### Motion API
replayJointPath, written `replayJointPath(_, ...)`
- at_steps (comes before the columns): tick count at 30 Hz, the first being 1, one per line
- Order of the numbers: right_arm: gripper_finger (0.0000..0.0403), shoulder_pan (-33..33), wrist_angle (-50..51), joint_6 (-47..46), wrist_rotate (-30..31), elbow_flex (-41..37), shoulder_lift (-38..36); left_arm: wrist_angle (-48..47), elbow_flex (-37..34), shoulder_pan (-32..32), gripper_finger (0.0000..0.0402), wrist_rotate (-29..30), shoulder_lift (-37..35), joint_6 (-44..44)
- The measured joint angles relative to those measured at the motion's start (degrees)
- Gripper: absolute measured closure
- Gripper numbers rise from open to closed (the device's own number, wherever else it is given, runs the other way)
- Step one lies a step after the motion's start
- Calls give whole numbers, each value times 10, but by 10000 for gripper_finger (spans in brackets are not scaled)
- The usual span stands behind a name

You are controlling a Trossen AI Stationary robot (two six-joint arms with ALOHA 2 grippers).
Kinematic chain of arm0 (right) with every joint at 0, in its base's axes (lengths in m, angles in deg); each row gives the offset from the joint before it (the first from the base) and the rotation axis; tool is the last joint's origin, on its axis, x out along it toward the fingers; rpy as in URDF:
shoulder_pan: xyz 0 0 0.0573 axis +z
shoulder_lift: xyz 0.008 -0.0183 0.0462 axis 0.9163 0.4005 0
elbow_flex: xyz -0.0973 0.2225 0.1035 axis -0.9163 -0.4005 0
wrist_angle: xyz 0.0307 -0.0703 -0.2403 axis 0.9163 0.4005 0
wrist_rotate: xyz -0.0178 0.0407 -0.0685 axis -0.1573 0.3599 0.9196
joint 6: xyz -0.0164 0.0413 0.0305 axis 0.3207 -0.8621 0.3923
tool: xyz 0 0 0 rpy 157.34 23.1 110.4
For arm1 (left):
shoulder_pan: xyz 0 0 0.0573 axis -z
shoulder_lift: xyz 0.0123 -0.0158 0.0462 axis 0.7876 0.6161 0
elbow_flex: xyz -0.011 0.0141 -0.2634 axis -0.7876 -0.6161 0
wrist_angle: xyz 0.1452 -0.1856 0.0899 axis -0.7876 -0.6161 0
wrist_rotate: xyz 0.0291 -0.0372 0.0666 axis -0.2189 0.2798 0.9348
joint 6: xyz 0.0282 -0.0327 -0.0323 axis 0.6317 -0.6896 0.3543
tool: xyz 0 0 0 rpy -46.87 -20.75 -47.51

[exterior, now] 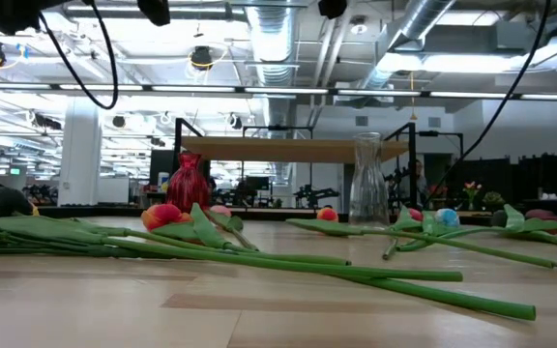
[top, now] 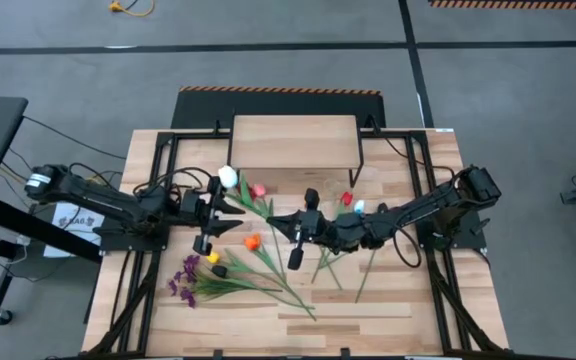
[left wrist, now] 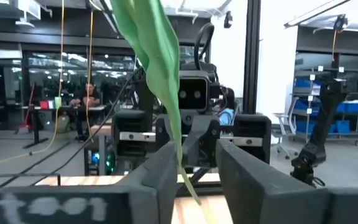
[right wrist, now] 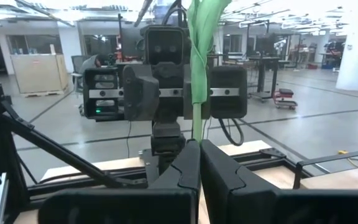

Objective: Pick and place flowers into a vace then onto a shelf
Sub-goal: Put the left white flower into the red flower vase

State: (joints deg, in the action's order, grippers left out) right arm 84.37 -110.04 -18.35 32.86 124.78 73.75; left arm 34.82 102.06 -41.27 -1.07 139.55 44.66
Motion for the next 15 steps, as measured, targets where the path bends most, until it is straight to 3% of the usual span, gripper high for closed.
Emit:
replayJointPath(7,403,0,2,0,-1,0,0,57,0,0,259,3,42,0)
replayJointPath(15,403,0,4,0,-1,0,0,66,38,0,255,4,88,0)
